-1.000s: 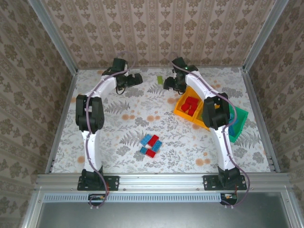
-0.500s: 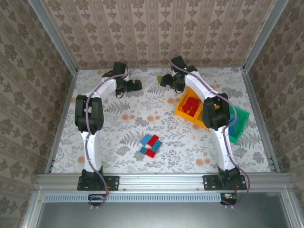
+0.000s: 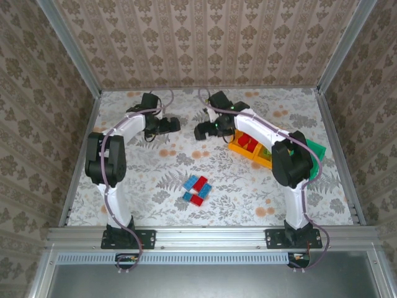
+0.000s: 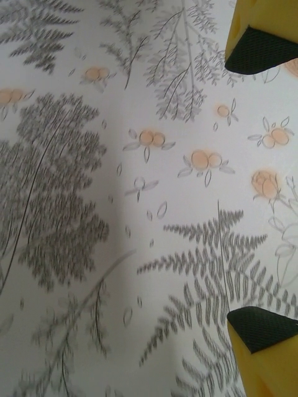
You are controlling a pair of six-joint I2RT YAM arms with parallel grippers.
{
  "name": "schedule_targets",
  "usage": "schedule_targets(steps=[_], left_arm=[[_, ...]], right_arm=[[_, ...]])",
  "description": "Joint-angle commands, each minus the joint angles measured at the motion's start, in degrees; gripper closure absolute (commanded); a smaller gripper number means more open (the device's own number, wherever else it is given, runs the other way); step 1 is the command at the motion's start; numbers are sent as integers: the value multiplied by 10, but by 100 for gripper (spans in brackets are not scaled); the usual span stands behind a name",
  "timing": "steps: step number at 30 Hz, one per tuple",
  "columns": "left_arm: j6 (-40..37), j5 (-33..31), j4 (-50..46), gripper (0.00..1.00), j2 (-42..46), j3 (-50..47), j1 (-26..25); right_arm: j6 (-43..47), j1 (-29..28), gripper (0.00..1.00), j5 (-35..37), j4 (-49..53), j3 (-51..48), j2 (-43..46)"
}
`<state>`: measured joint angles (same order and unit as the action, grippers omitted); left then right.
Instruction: Sort the legos into containers by color
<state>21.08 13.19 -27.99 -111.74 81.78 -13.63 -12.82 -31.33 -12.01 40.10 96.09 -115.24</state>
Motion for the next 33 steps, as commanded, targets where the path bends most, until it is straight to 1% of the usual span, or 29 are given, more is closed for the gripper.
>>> schedule_targets(steps=[1, 4, 9, 14, 17, 23, 28, 33], left_arm=[[35, 11, 19, 0, 31, -21, 19], [45, 9, 30, 0, 44, -40, 28], [55, 10, 41, 0, 61, -61, 31], [63, 7, 49, 0, 79, -81, 29], [64, 4, 51, 0, 85, -90, 26], [66, -4, 49, 0, 98, -101, 22], [64, -8, 47, 0, 106, -111, 21], [66, -9, 48, 0, 108, -117, 19]], right_arm=[[101, -41, 3, 1, -5, -76, 59], [128, -76, 3, 13, -16, -133, 89], [148, -106, 3, -2, -23, -167, 102], [197, -125, 2, -13, 9, -176, 100], [212, -130, 2, -14, 19, -183, 97], [221, -156, 2, -10, 32, -167, 74], [216, -166, 1, -14, 34, -168, 72], [223, -178, 0, 3, 52, -154, 55]])
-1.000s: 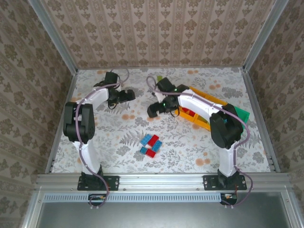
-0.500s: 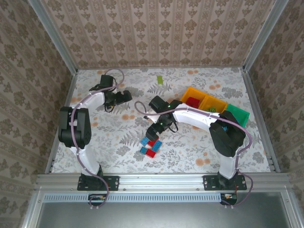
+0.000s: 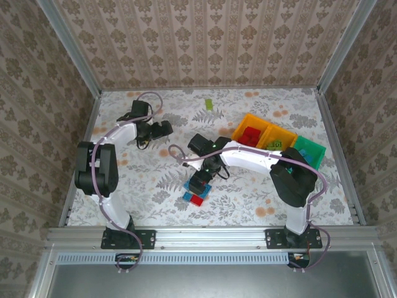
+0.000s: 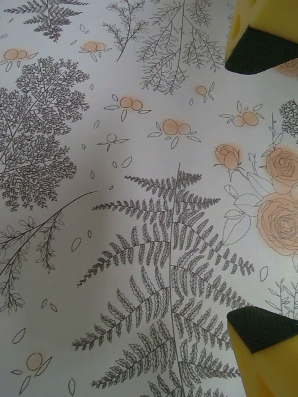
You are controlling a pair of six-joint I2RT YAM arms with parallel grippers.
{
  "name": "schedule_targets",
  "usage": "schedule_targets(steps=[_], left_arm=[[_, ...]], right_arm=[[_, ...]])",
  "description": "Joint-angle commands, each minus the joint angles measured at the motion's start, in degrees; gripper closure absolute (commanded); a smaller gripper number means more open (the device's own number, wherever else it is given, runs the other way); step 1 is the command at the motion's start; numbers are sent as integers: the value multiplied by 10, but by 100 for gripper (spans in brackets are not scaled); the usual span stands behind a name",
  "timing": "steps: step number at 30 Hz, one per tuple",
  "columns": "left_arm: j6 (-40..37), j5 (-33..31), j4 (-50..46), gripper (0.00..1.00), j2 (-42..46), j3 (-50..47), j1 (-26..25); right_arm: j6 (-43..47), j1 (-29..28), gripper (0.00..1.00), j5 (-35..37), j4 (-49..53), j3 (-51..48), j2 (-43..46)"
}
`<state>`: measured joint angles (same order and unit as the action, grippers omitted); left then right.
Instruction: Sort the legos into containers by color
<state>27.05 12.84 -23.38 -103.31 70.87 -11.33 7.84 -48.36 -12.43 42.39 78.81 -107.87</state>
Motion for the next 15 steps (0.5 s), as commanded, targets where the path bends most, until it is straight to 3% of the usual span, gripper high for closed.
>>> schedule_targets(steps=[1, 15], left_arm=[[6, -5, 1, 0, 24, -9, -4], [11, -12, 9, 0, 47, -37, -5]], right_arm=[[17, -10, 0, 14, 33, 22, -23], [5, -20, 1, 79, 42, 44, -63]])
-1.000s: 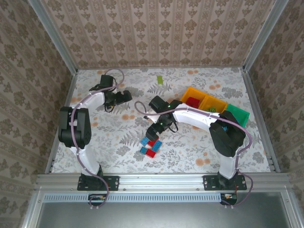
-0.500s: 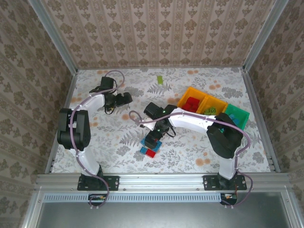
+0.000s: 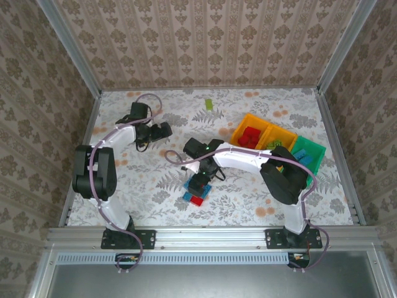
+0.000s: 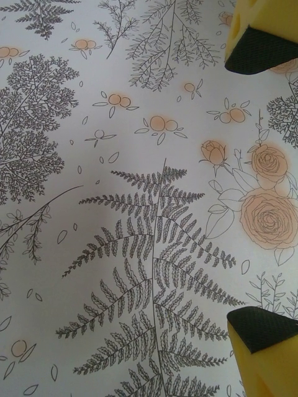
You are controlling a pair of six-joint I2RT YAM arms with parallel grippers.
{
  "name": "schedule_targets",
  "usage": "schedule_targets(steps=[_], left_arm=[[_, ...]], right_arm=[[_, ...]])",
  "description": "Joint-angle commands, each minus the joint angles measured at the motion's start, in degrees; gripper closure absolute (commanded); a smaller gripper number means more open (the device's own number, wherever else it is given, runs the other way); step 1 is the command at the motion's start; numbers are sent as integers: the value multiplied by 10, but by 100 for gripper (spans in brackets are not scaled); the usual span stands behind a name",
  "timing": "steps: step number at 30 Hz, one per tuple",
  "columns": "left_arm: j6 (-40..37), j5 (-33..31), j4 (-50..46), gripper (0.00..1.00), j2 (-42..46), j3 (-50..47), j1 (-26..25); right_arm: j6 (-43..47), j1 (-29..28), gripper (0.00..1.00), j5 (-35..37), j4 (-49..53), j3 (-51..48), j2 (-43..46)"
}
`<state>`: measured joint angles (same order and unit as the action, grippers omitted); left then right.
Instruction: Sort the legos into containers by color
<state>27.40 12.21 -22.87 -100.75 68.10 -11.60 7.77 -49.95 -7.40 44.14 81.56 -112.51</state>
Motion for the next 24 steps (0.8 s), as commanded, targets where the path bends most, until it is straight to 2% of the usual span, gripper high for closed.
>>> schedule_targets(steps=[1, 6, 14, 24], left_arm=[[8, -6, 5, 0, 21, -9, -3], [5, -12, 1, 0, 23, -8, -5], [6, -15, 2, 0, 25, -15, -6], [9, -18, 6, 0, 26, -23, -6]], right_arm=[[4, -5, 2, 33, 23, 17, -18], [1, -5, 6, 34, 30, 30, -33], [11, -11, 6, 18, 36, 28, -35], [-10, -7, 15, 60, 51, 40, -58]])
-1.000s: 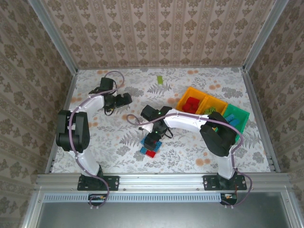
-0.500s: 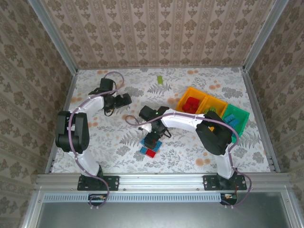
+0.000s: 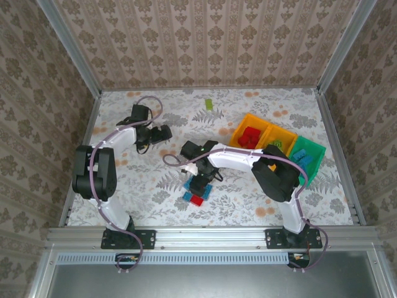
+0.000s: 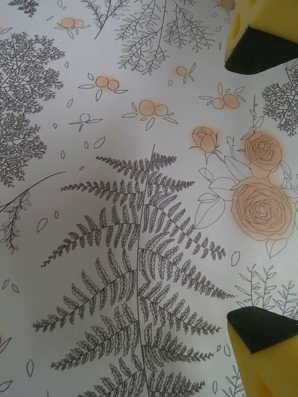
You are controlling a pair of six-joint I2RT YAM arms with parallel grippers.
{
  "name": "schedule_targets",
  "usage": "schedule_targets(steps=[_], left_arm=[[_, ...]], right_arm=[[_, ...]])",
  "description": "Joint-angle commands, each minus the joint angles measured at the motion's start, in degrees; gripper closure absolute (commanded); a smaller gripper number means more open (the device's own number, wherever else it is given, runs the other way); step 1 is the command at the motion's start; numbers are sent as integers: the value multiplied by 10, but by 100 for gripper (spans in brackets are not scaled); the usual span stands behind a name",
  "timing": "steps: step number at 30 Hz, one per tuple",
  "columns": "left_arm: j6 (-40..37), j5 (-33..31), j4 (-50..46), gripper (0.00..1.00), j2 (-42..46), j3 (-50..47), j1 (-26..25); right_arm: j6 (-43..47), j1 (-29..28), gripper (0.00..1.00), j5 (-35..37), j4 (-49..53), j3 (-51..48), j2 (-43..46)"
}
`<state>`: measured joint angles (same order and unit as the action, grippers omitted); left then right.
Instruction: Sort the legos into containers by color
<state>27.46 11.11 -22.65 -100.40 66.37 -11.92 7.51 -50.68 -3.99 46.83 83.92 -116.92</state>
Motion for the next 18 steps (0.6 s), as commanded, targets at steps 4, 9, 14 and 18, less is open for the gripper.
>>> schedule_targets(steps=[4, 9, 14, 18], left_arm=[[7, -10, 4, 0, 24, -3, -5], [-7, -27, -10, 0, 21, 11, -19], [-8, -29, -13, 0, 16, 16, -30], [-17, -41, -22, 0, 14, 22, -41]], right_arm=[[-29, 10, 23, 31, 12, 13, -5], [-65, 27, 33, 17, -21, 2, 16], [-93, 51, 36, 13, -45, -16, 42], [-108, 92, 37, 13, -63, -41, 86]])
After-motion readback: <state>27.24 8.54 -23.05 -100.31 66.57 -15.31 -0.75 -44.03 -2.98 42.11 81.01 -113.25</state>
